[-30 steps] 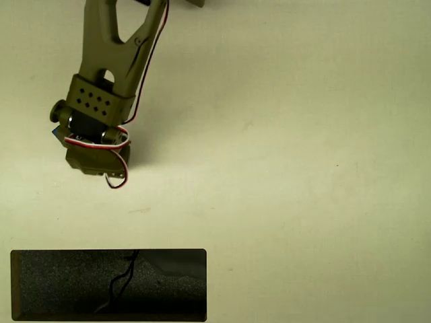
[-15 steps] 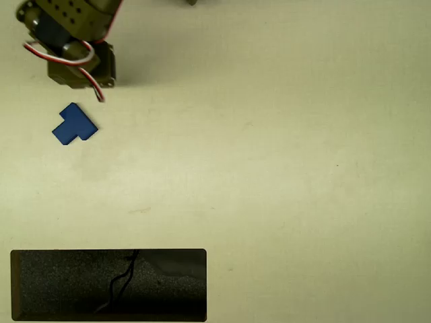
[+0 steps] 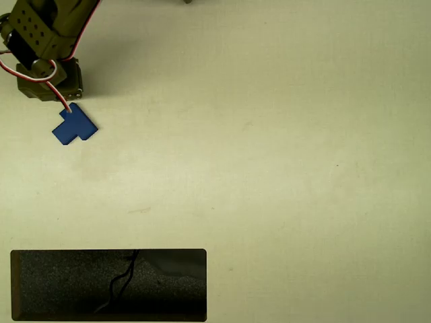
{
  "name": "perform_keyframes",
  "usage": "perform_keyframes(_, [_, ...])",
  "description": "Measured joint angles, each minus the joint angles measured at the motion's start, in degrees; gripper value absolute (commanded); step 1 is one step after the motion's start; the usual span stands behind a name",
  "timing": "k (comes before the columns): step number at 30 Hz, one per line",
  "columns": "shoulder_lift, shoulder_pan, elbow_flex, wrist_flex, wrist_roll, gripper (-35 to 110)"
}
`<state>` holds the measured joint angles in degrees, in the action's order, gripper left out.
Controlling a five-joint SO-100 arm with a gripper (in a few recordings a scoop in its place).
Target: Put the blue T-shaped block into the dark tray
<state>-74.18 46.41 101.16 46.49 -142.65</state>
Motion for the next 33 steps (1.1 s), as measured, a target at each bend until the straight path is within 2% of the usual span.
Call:
perform_keyframes(6, [3.16, -3.78, -3.16, -1.05, 3.69, 0])
perform_keyframes(11, [9.49, -10.20, -11.78, -2.90, 12.48, 0])
perform_keyframes(17, [29.71, -20.57, -44.38, 3.25, 30.06, 0])
perform_keyframes(20, [39.55, -23.38, -58.54, 5.54, 33.75, 0])
perform_keyframes(22, [39.46, -23.91, -58.01, 5.54, 34.01, 0])
perform_keyframes(26, [30.50, -24.70, -45.00, 4.66, 33.84, 0])
perform_keyframes(30, [21.80, -25.49, -36.21, 9.23, 33.49, 0])
perform_keyframes(33, [13.80, -22.59, -29.71, 12.30, 29.53, 0])
